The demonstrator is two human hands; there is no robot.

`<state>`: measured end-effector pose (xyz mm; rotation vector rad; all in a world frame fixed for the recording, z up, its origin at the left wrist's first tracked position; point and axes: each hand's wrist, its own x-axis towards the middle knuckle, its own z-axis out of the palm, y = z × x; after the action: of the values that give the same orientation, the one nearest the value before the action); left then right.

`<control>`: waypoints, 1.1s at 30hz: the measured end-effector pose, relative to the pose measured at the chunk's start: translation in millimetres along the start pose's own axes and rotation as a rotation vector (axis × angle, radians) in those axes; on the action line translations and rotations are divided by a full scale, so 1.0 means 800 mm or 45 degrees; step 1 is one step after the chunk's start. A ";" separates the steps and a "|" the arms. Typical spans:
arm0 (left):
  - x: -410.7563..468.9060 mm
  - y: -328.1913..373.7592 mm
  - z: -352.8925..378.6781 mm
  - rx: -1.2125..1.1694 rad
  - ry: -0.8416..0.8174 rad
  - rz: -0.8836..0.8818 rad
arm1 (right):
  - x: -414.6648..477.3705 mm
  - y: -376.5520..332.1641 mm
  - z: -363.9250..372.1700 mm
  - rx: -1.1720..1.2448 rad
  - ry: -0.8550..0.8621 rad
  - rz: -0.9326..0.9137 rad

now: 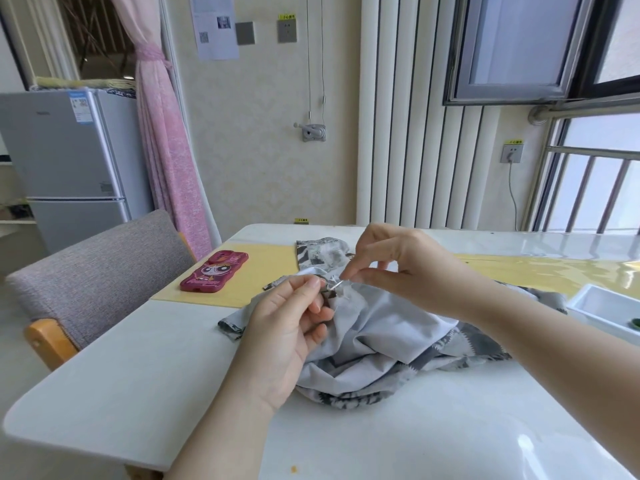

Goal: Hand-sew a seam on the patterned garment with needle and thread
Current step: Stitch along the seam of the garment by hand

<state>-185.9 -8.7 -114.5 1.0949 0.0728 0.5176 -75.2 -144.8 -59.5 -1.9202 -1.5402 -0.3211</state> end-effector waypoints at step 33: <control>-0.006 0.000 0.000 0.186 0.018 0.076 | -0.001 -0.019 0.020 0.432 0.147 0.302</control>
<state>-189.9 -10.8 -115.3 1.2392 0.0915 0.5801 -92.9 -134.3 -67.0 -1.7573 -1.1898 -0.0597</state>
